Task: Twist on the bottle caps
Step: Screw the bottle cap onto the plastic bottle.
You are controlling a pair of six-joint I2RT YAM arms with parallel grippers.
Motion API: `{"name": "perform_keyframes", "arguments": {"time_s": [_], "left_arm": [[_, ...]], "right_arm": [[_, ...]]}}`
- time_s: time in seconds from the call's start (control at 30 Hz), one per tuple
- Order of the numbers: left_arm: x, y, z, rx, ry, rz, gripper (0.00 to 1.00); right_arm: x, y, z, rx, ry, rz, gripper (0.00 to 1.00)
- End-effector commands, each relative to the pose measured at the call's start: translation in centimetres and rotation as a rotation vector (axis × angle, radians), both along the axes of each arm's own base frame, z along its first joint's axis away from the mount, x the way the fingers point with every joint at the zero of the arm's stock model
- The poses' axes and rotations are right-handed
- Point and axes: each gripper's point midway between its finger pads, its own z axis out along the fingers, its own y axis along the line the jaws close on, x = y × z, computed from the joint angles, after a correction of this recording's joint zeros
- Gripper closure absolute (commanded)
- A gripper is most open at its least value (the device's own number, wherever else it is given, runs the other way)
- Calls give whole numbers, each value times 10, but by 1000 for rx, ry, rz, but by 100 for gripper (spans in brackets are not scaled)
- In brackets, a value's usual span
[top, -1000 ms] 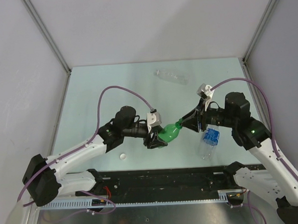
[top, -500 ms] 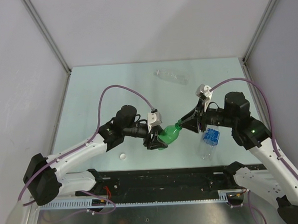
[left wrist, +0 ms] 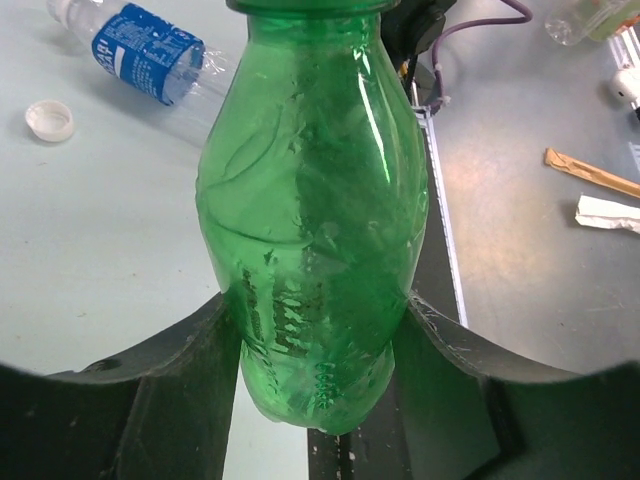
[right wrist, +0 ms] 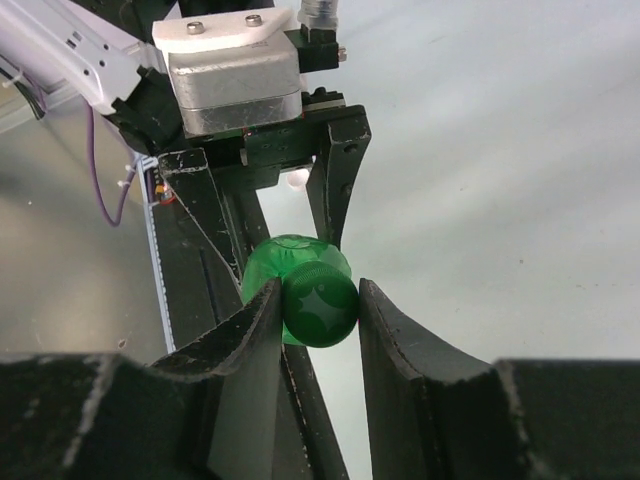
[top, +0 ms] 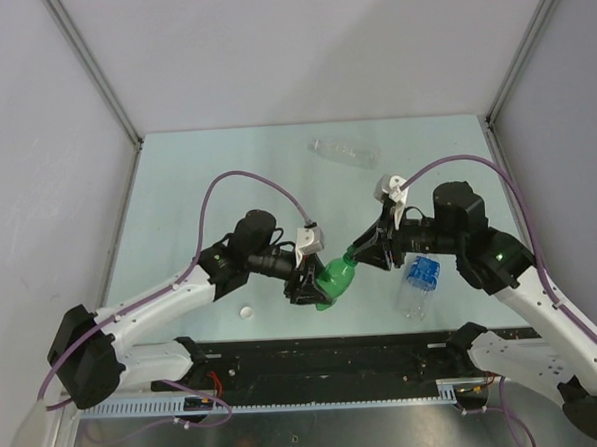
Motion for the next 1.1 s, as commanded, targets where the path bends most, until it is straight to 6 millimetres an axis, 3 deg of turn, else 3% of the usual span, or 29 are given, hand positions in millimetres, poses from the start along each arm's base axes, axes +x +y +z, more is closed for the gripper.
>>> {"name": "perform_keyframes", "arguments": {"time_s": [0.0,0.3,0.5,0.87,1.07], "left_arm": [[12,-15,72,-200,-148,-51,100],[21,-6,94,-242,-166,-37,100],[16,-3,104,-280,-201,-63,100],[34,-9,128,-334,-432,-65,100],[44,-3,128,-329,-630,-53,100]], "right_arm": [[-18,-1,-31,-124,65,57,70],[-21,-4,-36,-166,42,52,72],[-19,1,-33,-150,34,64,71],[-29,14,-32,-110,95,149,72],[-24,16,-39,-124,166,103,73]]}}
